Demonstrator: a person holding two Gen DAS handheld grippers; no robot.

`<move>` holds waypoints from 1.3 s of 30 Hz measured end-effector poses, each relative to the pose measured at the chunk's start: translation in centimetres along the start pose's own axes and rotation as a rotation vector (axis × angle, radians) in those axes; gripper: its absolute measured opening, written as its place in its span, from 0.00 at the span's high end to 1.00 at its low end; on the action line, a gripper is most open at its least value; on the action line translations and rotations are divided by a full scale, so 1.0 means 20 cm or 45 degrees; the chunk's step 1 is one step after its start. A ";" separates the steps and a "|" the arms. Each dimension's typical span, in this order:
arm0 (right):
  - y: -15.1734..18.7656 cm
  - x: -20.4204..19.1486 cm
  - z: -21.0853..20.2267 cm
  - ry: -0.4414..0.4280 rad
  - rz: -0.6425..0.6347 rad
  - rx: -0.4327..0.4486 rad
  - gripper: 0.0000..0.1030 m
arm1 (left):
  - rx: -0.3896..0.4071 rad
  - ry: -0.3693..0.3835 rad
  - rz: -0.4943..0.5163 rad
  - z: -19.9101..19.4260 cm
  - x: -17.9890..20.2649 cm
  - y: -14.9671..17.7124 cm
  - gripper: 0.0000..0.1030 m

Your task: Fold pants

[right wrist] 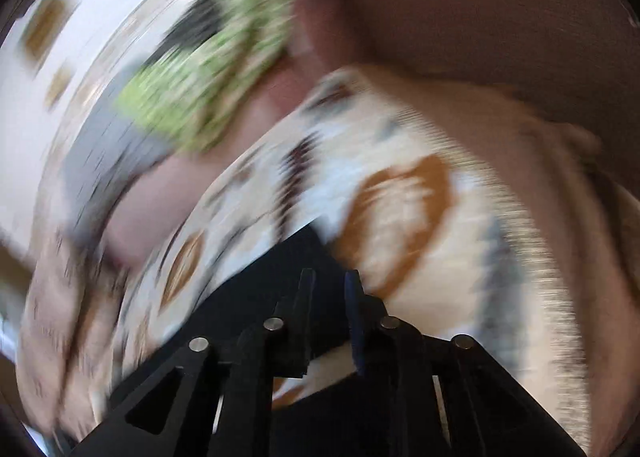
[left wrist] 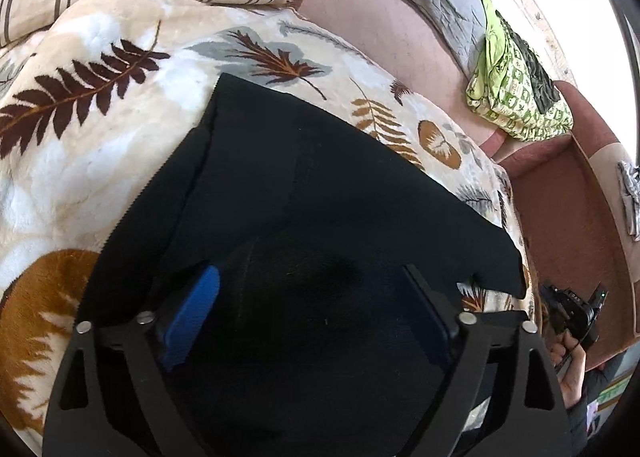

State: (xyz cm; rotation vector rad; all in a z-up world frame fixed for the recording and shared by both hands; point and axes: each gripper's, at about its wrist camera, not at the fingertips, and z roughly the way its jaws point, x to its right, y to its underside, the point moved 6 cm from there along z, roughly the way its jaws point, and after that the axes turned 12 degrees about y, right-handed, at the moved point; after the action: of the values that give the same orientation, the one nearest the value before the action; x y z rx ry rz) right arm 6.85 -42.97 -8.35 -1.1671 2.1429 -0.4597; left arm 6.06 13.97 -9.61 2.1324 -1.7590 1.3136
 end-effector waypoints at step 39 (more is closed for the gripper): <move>0.23 -0.17 0.19 0.120 -0.273 -0.104 0.19 | -0.139 -0.028 0.524 0.10 -0.05 -0.61 0.00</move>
State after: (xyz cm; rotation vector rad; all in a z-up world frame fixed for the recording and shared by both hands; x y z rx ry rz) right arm 8.04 -37.60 -12.41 -1.4568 2.1422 -0.5347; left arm 17.38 17.71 -6.12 1.7966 -2.3084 1.2340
